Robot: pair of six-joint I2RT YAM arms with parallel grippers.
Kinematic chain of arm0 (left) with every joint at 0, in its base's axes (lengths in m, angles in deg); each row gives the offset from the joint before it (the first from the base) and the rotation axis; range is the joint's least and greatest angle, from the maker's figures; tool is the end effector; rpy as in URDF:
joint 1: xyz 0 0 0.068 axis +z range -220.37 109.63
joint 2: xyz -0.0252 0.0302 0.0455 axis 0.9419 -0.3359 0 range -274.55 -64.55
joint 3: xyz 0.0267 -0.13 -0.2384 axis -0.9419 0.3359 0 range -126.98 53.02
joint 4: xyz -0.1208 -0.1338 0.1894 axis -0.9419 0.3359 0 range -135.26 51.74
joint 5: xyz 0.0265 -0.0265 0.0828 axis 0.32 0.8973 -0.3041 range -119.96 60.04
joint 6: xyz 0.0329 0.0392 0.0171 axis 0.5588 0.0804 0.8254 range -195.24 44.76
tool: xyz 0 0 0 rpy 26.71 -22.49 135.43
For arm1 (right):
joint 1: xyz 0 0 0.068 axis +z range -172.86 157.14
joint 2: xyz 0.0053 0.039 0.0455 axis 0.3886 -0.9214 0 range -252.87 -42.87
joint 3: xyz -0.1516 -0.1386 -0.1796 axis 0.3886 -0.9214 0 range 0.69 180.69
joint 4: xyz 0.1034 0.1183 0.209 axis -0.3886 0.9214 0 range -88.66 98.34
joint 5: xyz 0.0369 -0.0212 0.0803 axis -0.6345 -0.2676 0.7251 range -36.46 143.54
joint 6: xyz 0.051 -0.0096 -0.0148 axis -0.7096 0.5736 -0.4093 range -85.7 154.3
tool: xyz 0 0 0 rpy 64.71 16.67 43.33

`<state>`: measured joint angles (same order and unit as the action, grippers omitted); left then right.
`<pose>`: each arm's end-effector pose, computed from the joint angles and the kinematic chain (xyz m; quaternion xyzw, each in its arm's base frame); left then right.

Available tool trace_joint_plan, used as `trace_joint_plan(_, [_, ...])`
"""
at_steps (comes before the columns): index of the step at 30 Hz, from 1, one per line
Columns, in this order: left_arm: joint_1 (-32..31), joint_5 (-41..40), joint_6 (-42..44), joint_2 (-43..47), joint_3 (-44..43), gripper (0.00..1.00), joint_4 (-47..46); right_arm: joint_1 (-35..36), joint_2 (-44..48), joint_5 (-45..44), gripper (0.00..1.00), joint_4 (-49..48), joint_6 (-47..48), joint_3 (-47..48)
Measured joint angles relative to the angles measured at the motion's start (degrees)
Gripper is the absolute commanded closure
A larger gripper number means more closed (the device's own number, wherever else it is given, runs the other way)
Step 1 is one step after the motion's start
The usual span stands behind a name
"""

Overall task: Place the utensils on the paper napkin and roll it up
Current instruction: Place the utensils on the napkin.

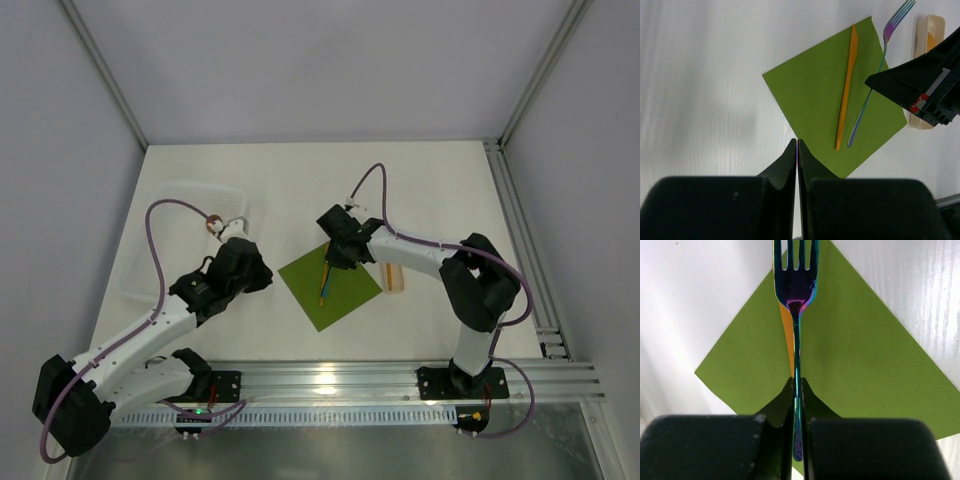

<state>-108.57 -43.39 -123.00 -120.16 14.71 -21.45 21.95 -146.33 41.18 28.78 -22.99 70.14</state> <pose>0.1658 -0.1199 0.2443 -0.1236 0.8969 -0.2022 0.3732 0.2679 0.2555 0.1874 0.1311 0.9549 0.1251 0.2352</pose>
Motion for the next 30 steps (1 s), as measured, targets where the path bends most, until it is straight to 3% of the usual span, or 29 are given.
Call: trace_joint_plan(30, [0.0, 0.7, 0.0, 1.0, 0.7, 0.98, 0.0, 0.2, -1.6, -0.3, 0.96, -0.3, 2.7, -0.2])
